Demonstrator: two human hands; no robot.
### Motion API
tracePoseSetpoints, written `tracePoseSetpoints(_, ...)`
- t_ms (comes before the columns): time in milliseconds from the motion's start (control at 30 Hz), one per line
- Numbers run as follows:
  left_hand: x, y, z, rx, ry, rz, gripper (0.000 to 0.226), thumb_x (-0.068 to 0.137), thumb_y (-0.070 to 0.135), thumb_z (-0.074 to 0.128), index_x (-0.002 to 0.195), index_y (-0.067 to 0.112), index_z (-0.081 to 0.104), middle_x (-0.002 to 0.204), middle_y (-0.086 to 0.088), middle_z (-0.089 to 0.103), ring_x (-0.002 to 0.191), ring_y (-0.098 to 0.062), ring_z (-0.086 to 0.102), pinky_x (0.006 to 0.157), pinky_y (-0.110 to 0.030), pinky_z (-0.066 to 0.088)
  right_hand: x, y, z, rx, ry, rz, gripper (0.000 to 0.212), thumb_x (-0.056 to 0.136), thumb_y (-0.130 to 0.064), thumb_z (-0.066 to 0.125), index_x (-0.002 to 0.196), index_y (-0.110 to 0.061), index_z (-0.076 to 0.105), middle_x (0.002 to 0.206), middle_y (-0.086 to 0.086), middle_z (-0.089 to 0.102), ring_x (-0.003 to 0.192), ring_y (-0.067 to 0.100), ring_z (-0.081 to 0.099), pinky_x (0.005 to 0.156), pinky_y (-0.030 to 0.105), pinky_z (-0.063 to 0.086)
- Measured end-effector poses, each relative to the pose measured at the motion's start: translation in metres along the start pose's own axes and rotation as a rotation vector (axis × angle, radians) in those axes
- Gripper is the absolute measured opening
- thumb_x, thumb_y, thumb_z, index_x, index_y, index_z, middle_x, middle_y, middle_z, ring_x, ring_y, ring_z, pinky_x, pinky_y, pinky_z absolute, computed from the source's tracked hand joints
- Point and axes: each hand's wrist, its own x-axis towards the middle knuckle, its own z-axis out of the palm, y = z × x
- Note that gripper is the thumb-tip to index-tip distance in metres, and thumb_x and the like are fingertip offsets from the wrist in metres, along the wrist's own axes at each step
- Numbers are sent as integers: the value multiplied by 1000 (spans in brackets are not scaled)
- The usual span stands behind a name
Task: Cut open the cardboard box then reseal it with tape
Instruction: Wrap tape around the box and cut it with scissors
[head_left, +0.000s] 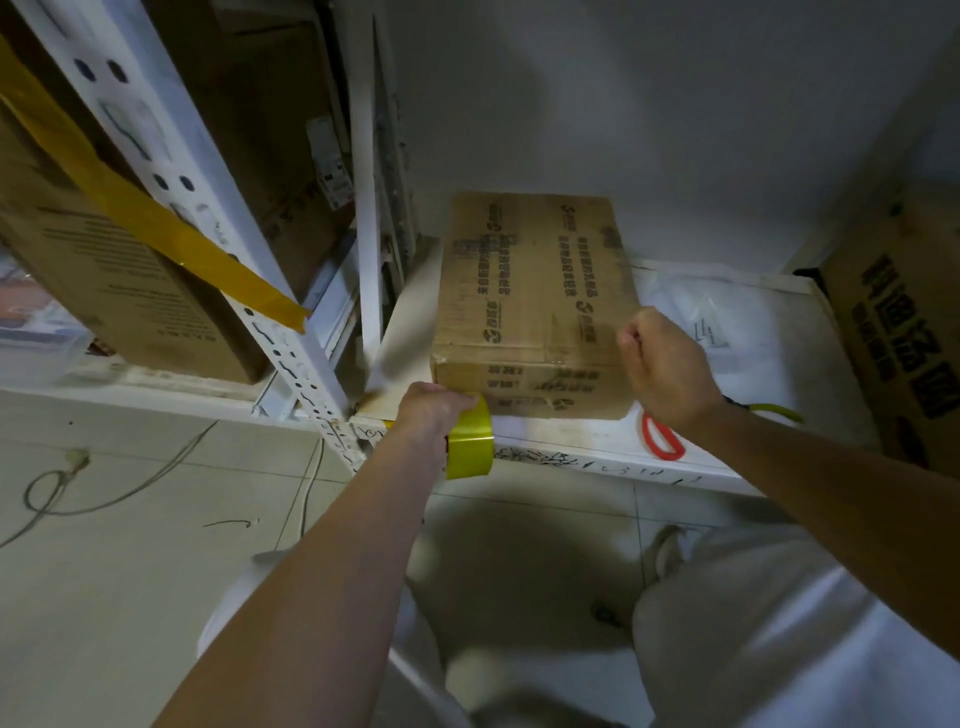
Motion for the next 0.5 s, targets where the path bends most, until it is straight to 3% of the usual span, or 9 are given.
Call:
tracePoseSetpoints(133,21,-5,0,-7,36,-34,70,52,16,81,118,10,57,108,-17,67,94,-39,66,82,-60,53,-12,38,-3,-31,98,327,10,101,-15,39,93,-12,44,83,8,53,76,25,57,70,36,49)
tracePoseSetpoints(200,20,-4,2,18,52,-51,71,50,17,81,117,9,58,106,-18,68,93,-40,67,82,-60,53,-18,62,3,-157,-30,461,4,96,-9,48,98,-7,47,92,13,58,88,32,61,74,36,48)
tracePoseSetpoints(233,21,-4,2,27,60,-57,65,54,15,82,114,7,59,105,-19,68,94,-40,67,84,-60,52,-22,72,9,-221,-144,500,14,95,-13,51,105,-4,49,102,16,60,97,34,61,79,36,48)
tracePoseSetpoints(333,20,-2,6,44,87,-86,43,69,11,79,107,5,63,106,-19,68,95,-39,66,89,-59,51,-34,84,24,-363,-436,484,37,97,-33,45,117,-3,54,114,15,61,104,29,60,81,31,46)
tracePoseSetpoints(433,33,-4,4,33,102,-98,56,57,14,82,109,10,63,105,-16,69,95,-39,66,89,-59,50,-37,83,33,-449,-411,448,38,94,-38,48,113,-6,59,109,12,62,99,24,61,78,28,48)
tracePoseSetpoints(500,32,-3,5,52,109,-111,60,53,15,81,110,11,62,105,-16,69,97,-39,65,90,-59,49,-36,80,34,-480,-385,485,37,92,-34,53,115,-5,56,114,14,58,104,25,59,83,30,49)
